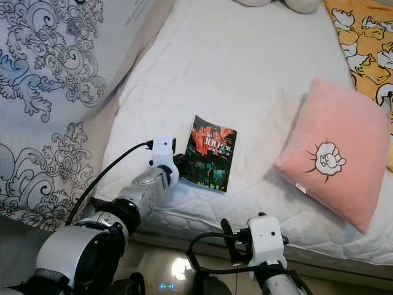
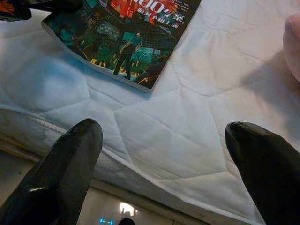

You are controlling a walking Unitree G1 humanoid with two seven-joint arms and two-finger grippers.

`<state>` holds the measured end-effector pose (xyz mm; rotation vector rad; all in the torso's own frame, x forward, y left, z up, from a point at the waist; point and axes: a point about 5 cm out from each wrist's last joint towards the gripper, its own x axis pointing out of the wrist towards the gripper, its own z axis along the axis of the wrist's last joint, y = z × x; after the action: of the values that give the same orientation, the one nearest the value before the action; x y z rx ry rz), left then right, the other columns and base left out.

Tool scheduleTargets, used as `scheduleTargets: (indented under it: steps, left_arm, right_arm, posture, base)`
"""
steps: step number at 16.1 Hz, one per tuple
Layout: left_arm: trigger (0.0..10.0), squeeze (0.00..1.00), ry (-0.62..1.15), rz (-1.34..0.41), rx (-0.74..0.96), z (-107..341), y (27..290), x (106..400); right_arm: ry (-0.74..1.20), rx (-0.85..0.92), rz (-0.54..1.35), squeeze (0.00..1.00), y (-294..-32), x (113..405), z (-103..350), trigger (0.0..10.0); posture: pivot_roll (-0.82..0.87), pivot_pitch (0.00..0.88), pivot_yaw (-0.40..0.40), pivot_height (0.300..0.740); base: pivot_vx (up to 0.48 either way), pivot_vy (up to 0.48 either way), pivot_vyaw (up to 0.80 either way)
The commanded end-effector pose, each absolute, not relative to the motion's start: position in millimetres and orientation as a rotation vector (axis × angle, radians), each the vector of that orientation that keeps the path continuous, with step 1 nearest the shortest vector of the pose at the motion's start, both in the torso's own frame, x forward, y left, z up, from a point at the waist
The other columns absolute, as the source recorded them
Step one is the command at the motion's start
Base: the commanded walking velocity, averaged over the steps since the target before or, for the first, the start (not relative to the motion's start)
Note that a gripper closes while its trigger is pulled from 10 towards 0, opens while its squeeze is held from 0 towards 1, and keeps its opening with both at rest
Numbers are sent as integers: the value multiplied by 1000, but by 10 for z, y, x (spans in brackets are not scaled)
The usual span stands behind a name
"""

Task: Clean up the room

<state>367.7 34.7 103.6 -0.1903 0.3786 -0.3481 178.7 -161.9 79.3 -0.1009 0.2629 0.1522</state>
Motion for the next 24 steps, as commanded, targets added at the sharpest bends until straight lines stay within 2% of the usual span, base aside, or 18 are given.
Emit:
scheduleTargets:
  steps: [1,6,10,11,12,18,20,21,22,23,24]
  left_arm:
    - [10000,0,386,-358,-184,1064,275,3674]
    - [10000,0,349,-225,-194,1175,642,3828]
    - [10000,0,361,-271,-60,1143,698,3823]
    - [10000,600,355,-288,-24,1151,695,3825]
    - [10000,1000,347,-307,3,1163,688,3829]
    - [10000,1000,333,-311,23,1210,723,3857]
    - [10000,1000,305,-305,104,1251,793,3886]
    - [10000,1000,253,-309,123,1379,857,3946]
    - [10000,1000,231,-316,126,1429,869,3965]
    - [10000,1000,177,-362,195,1505,872,3983]
    - [10000,1000,155,-383,189,1522,892,3983]
  right_arm:
    - [294,-107,131,0,-1675,1740,748,10000]
    - [295,-106,125,0,-1677,1746,743,10000]
    - [292,-106,132,0,-1669,1773,744,10000]
    - [293,-107,131,0,-1674,1771,746,10000]
    - [294,-108,130,0,-1679,1765,746,10000]
    - [297,-110,131,0,-1674,1792,717,10000]
    - [283,-109,129,0,-1670,1865,727,10000]
    - [251,-106,120,0,-1655,1944,745,10000]
    - [237,-104,113,0,-1652,1966,757,10000]
    - [199,-96,83,0,-1659,2029,795,10000]
    - [177,-107,60,0,-1662,2100,800,10000]
  posture:
    - [-177,284,-61,740]
    - [-168,275,-60,740]
    - [-168,275,-64,740]
    - [-168,275,-64,740]
    - [-172,275,-64,740]
    - [-168,249,-57,740]
    - [-164,214,-55,740]
    - [-143,151,-33,740]
    - [-143,151,-33,740]
    - [-121,111,-17,740]
    - [-100,71,-9,740]
  base:
    - [0,0,0]
    - [0,0,0]
    - [0,0,0]
    - [0,0,0]
    - [0,0,0]
    - [0,0,0]
    - [0,0,0]
    - [0,0,0]
    - [0,0,0]
    - [0,0,0]
    - [0,0,0]
